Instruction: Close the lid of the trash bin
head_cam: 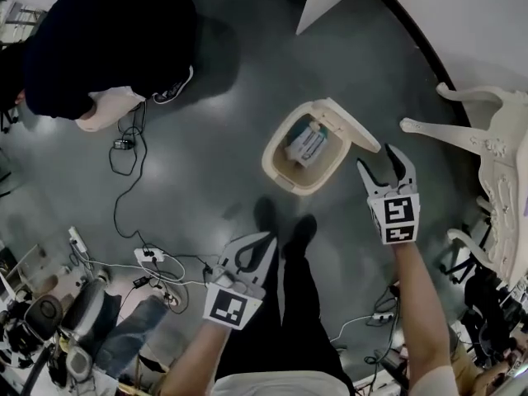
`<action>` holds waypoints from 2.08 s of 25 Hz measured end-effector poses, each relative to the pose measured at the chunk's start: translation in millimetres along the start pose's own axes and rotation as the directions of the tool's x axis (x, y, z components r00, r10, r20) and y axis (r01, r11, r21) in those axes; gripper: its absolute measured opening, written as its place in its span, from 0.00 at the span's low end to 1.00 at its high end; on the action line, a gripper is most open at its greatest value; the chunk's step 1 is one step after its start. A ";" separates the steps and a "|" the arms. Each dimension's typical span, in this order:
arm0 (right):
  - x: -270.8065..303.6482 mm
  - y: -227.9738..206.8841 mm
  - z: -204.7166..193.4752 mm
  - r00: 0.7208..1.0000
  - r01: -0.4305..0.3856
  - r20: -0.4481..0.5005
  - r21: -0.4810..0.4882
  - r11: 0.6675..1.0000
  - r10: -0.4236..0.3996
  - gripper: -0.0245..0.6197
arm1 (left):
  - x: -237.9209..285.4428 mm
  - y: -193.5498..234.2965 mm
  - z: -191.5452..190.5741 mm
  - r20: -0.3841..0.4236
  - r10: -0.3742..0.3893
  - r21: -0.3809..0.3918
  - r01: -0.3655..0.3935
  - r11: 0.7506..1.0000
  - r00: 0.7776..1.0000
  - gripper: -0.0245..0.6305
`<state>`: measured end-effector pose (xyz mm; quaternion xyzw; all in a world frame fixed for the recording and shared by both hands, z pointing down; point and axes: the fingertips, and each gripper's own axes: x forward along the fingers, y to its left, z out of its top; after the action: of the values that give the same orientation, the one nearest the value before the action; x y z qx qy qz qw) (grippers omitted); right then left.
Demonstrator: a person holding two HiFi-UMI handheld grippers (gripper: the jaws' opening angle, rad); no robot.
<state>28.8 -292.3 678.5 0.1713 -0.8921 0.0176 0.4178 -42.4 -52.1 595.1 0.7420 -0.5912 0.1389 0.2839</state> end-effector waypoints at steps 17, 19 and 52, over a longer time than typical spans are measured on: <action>10.7 96.9 -52.4 0.975 -0.210 -0.093 -0.117 0.971 0.200 0.50 | -6.8 -0.8 -33.6 -0.029 0.033 -0.054 -0.034 0.998 0.999 0.06; 12.9 113.3 -60.0 0.969 -0.238 -0.098 -0.114 0.965 0.227 0.49 | -8.3 -2.9 -40.1 -0.033 0.039 -0.064 -0.041 0.997 0.999 0.06; 109.1 219.2 -178.0 0.905 -0.318 -0.313 -0.052 0.947 0.287 0.48 | -20.9 20.4 -141.6 -0.120 0.074 -0.170 -0.094 0.981 0.990 0.06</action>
<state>25.6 -86.8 900.7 0.0045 -0.8332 0.0626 0.5493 -49.0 44.7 702.3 0.6795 -0.6150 0.1399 0.3749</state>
